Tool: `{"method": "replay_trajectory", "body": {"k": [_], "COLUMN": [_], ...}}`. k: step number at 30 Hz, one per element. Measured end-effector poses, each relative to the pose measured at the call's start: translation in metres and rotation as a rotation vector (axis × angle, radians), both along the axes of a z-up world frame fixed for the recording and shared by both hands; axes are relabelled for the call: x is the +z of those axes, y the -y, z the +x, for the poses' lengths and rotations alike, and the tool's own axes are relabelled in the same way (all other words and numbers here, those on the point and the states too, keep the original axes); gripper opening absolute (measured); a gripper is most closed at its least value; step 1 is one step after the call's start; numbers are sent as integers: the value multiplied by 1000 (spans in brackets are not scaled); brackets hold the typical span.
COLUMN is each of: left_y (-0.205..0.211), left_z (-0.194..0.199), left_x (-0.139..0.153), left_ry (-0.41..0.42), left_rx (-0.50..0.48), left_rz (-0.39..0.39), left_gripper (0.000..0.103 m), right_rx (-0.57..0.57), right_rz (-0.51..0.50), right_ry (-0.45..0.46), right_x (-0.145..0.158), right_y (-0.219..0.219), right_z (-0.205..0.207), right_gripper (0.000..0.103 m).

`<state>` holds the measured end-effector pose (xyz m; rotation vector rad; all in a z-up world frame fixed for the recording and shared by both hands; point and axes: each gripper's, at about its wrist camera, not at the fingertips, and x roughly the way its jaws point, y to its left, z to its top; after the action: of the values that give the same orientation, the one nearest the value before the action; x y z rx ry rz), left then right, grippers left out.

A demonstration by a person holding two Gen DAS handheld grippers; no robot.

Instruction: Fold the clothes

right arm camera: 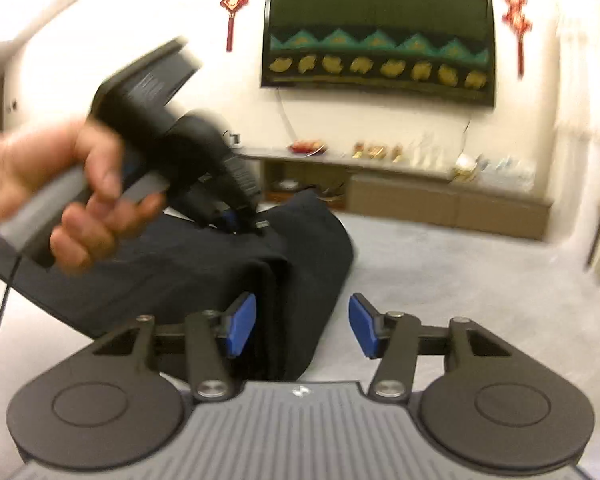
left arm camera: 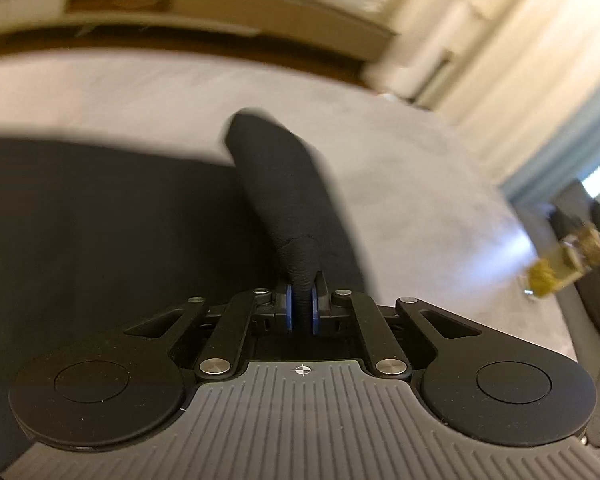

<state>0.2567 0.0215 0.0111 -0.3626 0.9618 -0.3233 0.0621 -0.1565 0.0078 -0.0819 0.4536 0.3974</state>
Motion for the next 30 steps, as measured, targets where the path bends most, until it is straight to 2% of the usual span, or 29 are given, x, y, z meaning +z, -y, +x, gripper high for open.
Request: {"method": "replay_trajectory", "body": {"k": [1,3,5,7,9,13,16,20,26,28,30], "left_y": [-5,-14,-23,-32,-28,-25,-26,-27,-8,-10,-14], "left_z": [-1,-4,-7,-10,-14,-10,-19,-60,-83,-85,-88], "left_x": [-5,-15,-24,-34,-33,-29,-19,-3,-26,-28,-32], "left_ry": [-4,-11,-18,-25,21,50,80,159,102,105,91], "left_rx": [10,29,48,67,77,94,106,92,-18,-5,21], "left_rz": [-18,-54,-90,-126,-47,16,23,15,152,155,123], "left_gripper": [10,21,26,26,23,24,26,23,22,20,20], "right_rx": [9,23,30,38,57,64,68,77,101,98,84], "right_rz": [11,22,9,-9,-34,-45,-52,-53,-87,-92,-71], "right_ry": [-31,-87,-121,-145,-169,-155,-142,-124,-177,-191,-190], "right_x": [-3,-10,-16,-22,-30,-29,-28,-25,-32,-33,-29], "right_y": [-1,-3,-5,-9,-21,-28,-32,-38,-54,-58,-57], "right_z": [5,15,23,29,27,24,22,18,23,25,28], "right_gripper": [48,37,33,29,29,30,30,30,30,30,30]}}
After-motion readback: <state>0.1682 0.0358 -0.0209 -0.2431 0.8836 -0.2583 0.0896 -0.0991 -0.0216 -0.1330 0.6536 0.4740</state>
